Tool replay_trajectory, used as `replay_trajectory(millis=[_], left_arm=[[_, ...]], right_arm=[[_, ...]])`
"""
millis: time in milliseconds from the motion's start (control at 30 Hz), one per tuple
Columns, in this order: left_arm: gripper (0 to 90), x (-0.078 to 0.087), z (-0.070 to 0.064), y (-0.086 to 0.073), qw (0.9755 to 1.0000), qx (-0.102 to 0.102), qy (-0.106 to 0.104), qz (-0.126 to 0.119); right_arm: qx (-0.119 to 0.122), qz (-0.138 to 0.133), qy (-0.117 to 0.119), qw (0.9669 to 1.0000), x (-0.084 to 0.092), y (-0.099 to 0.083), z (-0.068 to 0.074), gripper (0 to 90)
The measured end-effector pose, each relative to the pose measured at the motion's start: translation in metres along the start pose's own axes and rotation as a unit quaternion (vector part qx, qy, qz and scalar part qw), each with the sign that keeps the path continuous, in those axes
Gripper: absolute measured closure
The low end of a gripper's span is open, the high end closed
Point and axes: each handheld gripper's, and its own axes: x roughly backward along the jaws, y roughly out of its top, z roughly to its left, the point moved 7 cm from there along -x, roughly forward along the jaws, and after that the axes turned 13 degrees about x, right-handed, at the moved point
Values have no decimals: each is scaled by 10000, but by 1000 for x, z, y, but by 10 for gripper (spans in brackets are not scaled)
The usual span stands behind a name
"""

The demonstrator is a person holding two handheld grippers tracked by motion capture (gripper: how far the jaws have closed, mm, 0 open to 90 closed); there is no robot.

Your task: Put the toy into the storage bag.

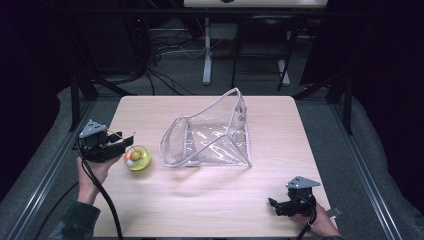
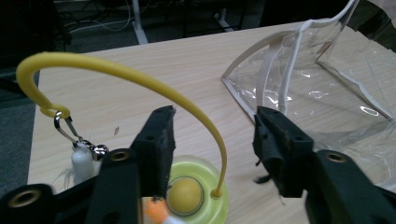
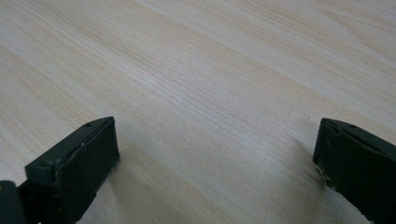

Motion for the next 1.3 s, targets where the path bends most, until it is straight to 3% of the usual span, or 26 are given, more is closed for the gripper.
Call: replay_trajectory(millis=[67,200,400,733,1300], left_arm=[[625,-1,0,0,10000,-5,14,-1],[725,1,-1,1,9999,-35,2,-122],[824,1,0,0,9999,-31,-22,-155],[876,0,-4,3,9997,-65,-202,-98],[882,7,-8,7,9992,-130,-373,72]], right_arm=[[0,-1,-2,10000,0,0,0,0],[0,1,-1,10000,0,0,0,0],[2,0,-3,10000,0,0,0,0],[0,-1,-3,10000,0,0,0,0],[-11,-16,-7,10000,0,0,0,0]])
